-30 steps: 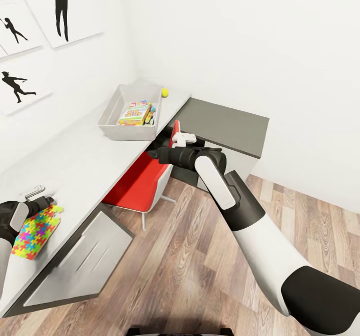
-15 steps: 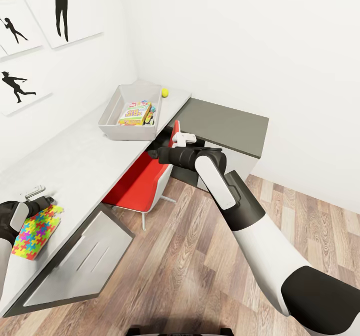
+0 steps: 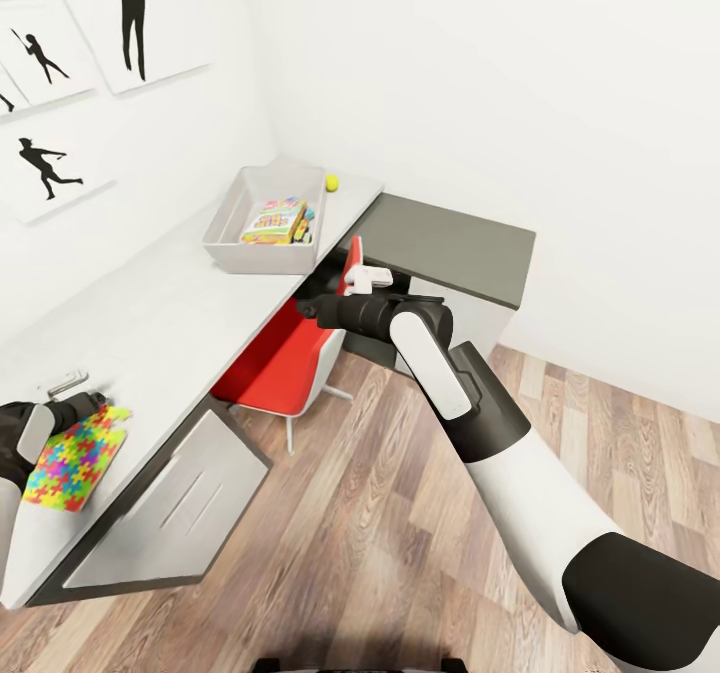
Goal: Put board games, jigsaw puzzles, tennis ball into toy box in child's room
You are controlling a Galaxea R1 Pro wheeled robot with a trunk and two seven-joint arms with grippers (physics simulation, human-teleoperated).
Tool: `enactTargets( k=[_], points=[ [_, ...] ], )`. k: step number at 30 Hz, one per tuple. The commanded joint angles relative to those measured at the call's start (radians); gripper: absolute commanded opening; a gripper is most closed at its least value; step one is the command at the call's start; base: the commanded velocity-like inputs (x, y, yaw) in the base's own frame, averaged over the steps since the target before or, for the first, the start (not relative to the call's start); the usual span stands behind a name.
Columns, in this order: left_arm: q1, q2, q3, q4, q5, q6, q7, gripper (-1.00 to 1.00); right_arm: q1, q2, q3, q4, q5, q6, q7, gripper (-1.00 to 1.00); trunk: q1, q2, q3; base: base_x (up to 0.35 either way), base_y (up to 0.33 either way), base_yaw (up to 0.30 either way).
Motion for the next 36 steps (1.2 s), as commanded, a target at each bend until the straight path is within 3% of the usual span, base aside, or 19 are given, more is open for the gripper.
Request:
enactTargets(
  k=[1,36],
  points=[
    [0.0,0.0,0.0,-0.008,0.011,0.006,0.006,1.0,-0.001,0.0,0.001,-0.001,-0.01,0.002,-0.01,1.0,0.0,-0.002,-0.002,-0.125,0.063,0.0],
    [0.0,-0.002,0.0,-0.031,0.011,0.009,0.0,1.0,-0.001,0.0,0.001,-0.001,-0.012,0.003,-0.01,1.0,0.0,-0.002,-0.001,-0.118,0.009,0.0]
  ],
)
